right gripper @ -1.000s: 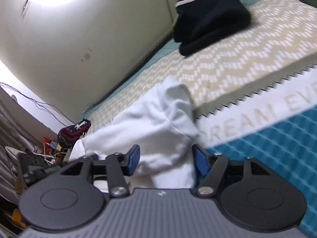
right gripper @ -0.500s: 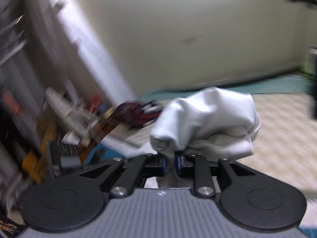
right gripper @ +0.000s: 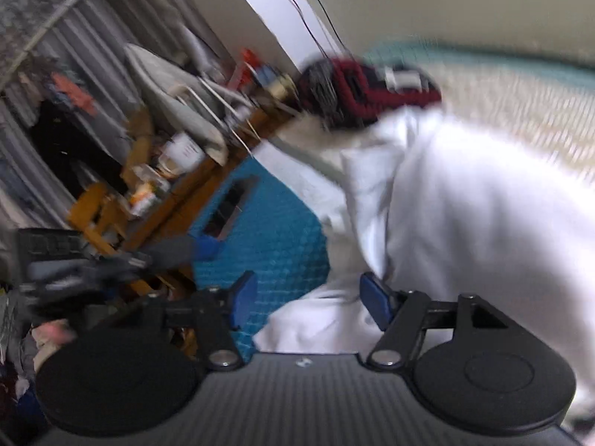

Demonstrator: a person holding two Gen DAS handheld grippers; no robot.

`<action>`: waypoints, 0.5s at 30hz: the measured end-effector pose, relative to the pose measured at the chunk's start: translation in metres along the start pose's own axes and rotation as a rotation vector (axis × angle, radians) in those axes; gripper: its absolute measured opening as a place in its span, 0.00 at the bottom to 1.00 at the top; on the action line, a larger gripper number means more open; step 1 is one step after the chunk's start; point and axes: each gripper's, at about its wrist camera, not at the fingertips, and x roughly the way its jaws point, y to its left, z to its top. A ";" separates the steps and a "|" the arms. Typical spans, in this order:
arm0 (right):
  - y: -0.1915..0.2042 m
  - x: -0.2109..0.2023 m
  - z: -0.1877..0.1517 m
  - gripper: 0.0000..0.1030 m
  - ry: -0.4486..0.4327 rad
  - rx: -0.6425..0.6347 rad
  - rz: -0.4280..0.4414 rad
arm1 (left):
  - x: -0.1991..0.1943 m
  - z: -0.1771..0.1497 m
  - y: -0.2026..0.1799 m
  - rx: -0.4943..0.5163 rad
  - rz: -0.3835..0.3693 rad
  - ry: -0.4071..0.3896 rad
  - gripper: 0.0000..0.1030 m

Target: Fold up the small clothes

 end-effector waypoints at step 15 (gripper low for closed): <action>-0.088 0.047 0.039 0.00 0.005 0.140 -0.196 | 0.061 -0.038 -0.008 0.079 0.138 0.225 0.05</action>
